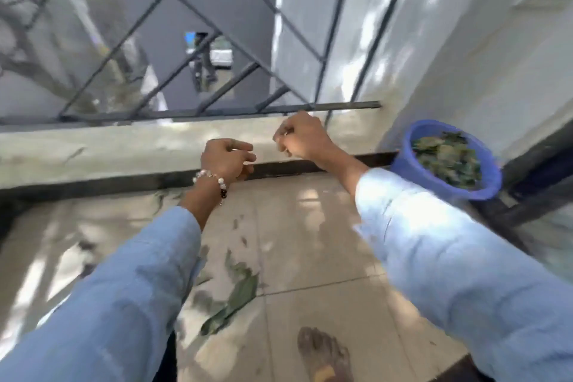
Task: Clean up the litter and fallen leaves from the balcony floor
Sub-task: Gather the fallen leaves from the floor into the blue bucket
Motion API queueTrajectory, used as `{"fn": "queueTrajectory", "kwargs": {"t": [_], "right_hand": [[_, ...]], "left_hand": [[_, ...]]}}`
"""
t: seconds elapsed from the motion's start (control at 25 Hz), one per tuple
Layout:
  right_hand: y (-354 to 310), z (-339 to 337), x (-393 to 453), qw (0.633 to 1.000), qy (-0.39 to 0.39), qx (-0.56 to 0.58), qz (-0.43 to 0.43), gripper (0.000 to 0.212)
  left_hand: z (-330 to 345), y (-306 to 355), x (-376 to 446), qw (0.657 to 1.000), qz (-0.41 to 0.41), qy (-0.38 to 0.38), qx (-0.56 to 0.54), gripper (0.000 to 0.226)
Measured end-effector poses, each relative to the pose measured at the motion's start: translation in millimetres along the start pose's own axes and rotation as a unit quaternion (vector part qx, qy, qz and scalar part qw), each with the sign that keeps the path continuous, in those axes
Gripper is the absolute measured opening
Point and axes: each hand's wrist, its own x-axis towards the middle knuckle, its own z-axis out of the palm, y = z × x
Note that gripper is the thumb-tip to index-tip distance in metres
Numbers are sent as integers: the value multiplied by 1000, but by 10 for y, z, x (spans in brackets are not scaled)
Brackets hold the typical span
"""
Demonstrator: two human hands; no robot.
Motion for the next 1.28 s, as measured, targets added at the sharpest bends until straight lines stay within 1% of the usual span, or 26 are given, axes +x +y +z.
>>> {"fn": "queueTrajectory", "kwargs": {"t": [0.12, 0.16, 0.2, 0.24, 0.28, 0.32, 0.4, 0.44, 0.56, 0.6, 0.68, 0.72, 0.76, 0.8, 0.84, 0.88, 0.92, 0.96, 1.0, 1.04, 1.08, 1.12, 1.16, 1.2, 1.24, 1.28], "right_hand": [[-131, 982, -80, 997, -70, 5, -23, 14], [-136, 1240, -150, 995, -91, 20, -25, 13], [-155, 1518, -239, 990, -125, 61, -9, 12], [-162, 1776, -354, 981, -164, 104, 12, 13], [-148, 2019, -476, 972, -200, 120, 20, 13], [-117, 2250, -607, 968, -227, 110, 9, 12], [-22, 2731, -865, 956, -283, 67, -40, 14], [31, 2941, -992, 949, -303, 42, -78, 21], [91, 3490, -1365, 907, -359, -95, -197, 55], [97, 3630, -1455, 889, -360, -160, -235, 59], [93, 3791, -1571, 855, -334, -263, -297, 52], [104, 3829, -1573, 847, -321, -285, -313, 46], [105, 3812, -1545, 856, -321, -272, -301, 41], [102, 3792, -1488, 883, -318, -217, -267, 38], [72, 3714, -1437, 926, -293, -121, -206, 33], [14, 3580, -1365, 964, -235, 2, -120, 27], [-79, 3406, -1278, 975, -159, 155, -29, 22], [-160, 3214, -1181, 949, -95, 298, 48, 20], [-234, 3029, -1090, 908, -67, 402, 96, 19], [-315, 2871, -1025, 888, -60, 445, 103, 18], [-377, 2759, -968, 895, -62, 435, 78, 17], [-432, 2678, -936, 917, -73, 391, 35, 16], [-480, 2621, -931, 939, -96, 329, -22, 15], [-450, 2611, -940, 956, -117, 257, -79, 17], [-387, 2582, -952, 962, -133, 208, -113, 21], [-297, 2535, -968, 966, -131, 194, -114, 25]], "left_hand": [[-725, -456, -263, 994, -74, 69, -40, 14], [-884, -548, -353, 990, -100, 81, -54, 14], [-1056, -653, -450, 986, -124, 97, -63, 14], [-1207, -747, -543, 981, -144, 108, -66, 12], [-1339, -818, -638, 978, -162, 113, -63, 11], [-1450, -869, -731, 975, -180, 111, -60, 11], [-1621, -928, -864, 972, -206, 99, -53, 13], [-1677, -944, -887, 971, -211, 99, -52, 14], [-1775, -1004, -830, 971, -206, 117, -38, 18], [-1782, -1045, -804, 971, -204, 120, -29, 19], [-1764, -1128, -740, 972, -211, 101, 5, 21], [-1739, -1185, -700, 972, -218, 82, 28, 21], [-1707, -1239, -658, 972, -221, 65, 53, 22], [-1677, -1293, -603, 970, -223, 51, 86, 24], [-1652, -1341, -551, 965, -223, 37, 133, 30], [-1628, -1369, -519, 956, -221, 29, 192, 41], [-1588, -1380, -501, 946, -217, 22, 238, 55], [-1531, -1375, -499, 943, -217, 12, 251, 67], [-1468, -1360, -508, 949, -224, 2, 220, 74], [-1409, -1336, -526, 959, -243, -10, 144, 74], [-1327, -1294, -537, 961, -273, -22, 33, 69], [-1261, -1260, -538, 951, -297, -21, -80, 59], [-1213, -1232, -530, 935, -310, 5, -171, 49], [-1186, -1242, -481, 924, -311, 44, -218, 40], [-1190, -1254, -424, 918, -307, 85, -235, 33], [-1207, -1250, -393, 915, -301, 114, -245, 30]]}}
